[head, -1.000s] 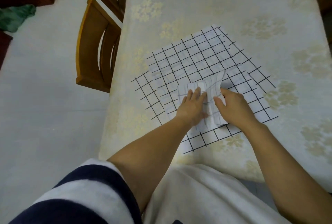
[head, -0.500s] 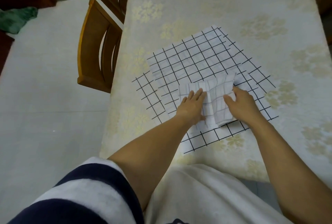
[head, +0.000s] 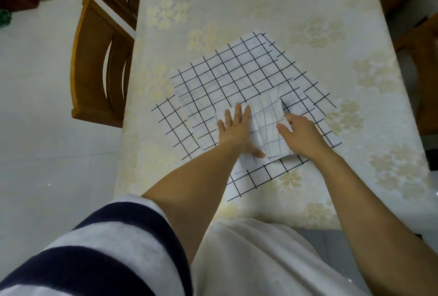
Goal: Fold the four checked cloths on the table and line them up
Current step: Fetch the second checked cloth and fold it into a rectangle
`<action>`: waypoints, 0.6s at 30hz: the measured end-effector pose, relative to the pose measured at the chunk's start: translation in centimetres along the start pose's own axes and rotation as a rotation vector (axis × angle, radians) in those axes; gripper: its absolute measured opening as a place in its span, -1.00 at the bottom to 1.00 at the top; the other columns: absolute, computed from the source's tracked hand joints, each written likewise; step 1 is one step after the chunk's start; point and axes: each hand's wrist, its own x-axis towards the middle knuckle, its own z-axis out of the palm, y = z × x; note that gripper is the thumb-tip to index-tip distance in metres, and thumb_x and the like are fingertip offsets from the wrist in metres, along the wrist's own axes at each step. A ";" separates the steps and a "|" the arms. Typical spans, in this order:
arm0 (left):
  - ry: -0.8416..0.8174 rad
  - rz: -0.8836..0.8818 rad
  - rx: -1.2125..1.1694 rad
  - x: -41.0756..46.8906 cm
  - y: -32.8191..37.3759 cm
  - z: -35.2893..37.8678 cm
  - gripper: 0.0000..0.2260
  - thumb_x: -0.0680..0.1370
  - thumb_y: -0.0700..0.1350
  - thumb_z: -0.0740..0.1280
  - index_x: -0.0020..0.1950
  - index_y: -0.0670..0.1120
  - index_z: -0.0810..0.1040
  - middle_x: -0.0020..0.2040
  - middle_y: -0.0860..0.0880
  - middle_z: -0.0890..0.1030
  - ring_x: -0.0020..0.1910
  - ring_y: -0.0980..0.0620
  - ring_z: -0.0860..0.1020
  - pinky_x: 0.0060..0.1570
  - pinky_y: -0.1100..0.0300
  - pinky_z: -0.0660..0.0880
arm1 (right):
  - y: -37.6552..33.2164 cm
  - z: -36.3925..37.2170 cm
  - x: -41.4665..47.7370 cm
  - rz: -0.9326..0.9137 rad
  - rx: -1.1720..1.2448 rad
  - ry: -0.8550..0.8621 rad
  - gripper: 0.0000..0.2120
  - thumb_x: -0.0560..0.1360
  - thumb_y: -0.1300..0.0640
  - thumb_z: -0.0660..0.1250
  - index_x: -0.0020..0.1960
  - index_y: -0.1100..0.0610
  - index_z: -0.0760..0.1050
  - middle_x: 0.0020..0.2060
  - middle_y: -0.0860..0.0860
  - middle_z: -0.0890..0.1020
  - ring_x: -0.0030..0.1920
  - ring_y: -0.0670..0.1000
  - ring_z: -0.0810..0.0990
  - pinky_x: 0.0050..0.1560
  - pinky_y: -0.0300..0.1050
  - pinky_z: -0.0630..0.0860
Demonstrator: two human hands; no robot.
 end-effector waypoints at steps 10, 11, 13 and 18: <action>0.050 0.034 0.010 -0.2 -0.2 -0.2 0.31 0.27 0.32 0.56 0.61 -0.01 -0.36 0.60 -0.04 -0.40 0.57 -0.24 -0.36 0.55 -0.23 -0.23 | -3.0 0.8 -0.3 -0.146 -0.049 -0.073 -0.67 0.62 0.10 0.19 0.36 -0.05 0.47 -0.21 0.05 0.66 -0.22 0.01 0.58 -0.33 -0.17 0.44; 0.077 0.061 -0.017 -0.4 -0.8 0.0 0.26 0.31 0.32 0.53 0.62 -0.03 -0.32 0.61 -0.04 -0.38 0.57 -0.21 -0.36 0.56 -0.19 -0.23 | -3.2 1.0 -0.2 -0.145 -0.059 -0.062 -0.68 0.62 0.10 0.18 0.34 -0.05 0.48 -0.30 0.02 0.61 -0.30 -0.04 0.54 -0.38 -0.18 0.37; 0.147 0.103 -0.103 -1.1 -2.5 0.4 0.11 0.42 0.28 0.47 0.65 -0.04 -0.23 0.63 -0.01 -0.31 0.59 -0.14 -0.32 0.58 -0.13 -0.19 | -4.0 1.7 0.1 -0.153 -0.089 -0.055 -0.68 0.62 0.10 0.18 0.35 0.00 0.48 -0.39 -0.05 0.49 -0.35 -0.05 0.47 -0.38 -0.15 0.34; 0.314 0.018 -0.344 -3.2 -8.2 0.6 -0.32 0.65 0.02 0.29 0.65 -0.06 0.00 0.66 -0.02 -0.05 0.63 -0.09 -0.14 0.59 -0.04 -0.08 | -7.0 6.0 0.4 -0.188 -0.245 -0.115 -0.45 0.63 -0.01 0.13 0.59 -0.01 0.12 -0.31 0.07 0.55 -0.21 0.16 0.56 -0.22 0.02 0.54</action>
